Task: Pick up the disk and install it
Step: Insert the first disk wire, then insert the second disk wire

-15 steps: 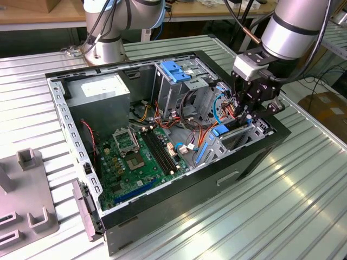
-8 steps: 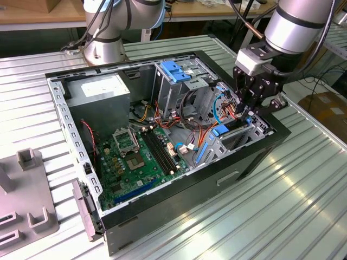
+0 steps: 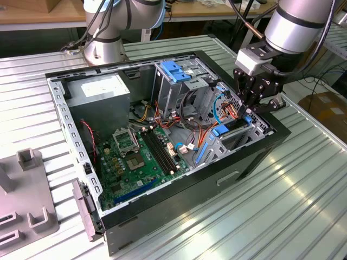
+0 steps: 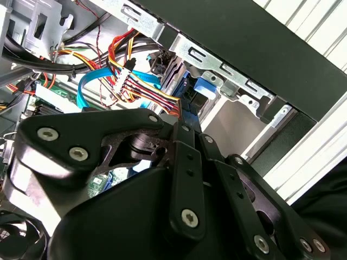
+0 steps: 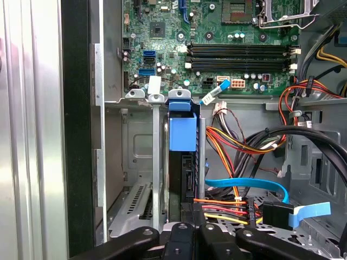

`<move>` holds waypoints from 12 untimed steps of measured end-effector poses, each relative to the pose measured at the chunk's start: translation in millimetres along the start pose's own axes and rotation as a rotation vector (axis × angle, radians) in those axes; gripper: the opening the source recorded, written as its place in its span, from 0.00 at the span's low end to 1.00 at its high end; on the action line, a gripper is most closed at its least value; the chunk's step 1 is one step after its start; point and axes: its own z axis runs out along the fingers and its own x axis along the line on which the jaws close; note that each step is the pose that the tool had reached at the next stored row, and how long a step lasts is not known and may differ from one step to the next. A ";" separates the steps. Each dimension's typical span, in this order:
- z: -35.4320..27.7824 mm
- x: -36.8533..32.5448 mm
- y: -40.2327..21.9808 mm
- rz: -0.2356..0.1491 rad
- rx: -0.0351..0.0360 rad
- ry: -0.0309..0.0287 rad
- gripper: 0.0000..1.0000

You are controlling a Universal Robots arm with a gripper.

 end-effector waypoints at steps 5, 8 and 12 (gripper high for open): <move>0.0 0.0 0.0 0.000 0.0000 0.0000 0.10; -1.0 0.0 0.0 0.000 -0.0004 -0.0030 0.10; -11.5 0.1 -0.7 0.001 -0.0042 -0.0111 0.10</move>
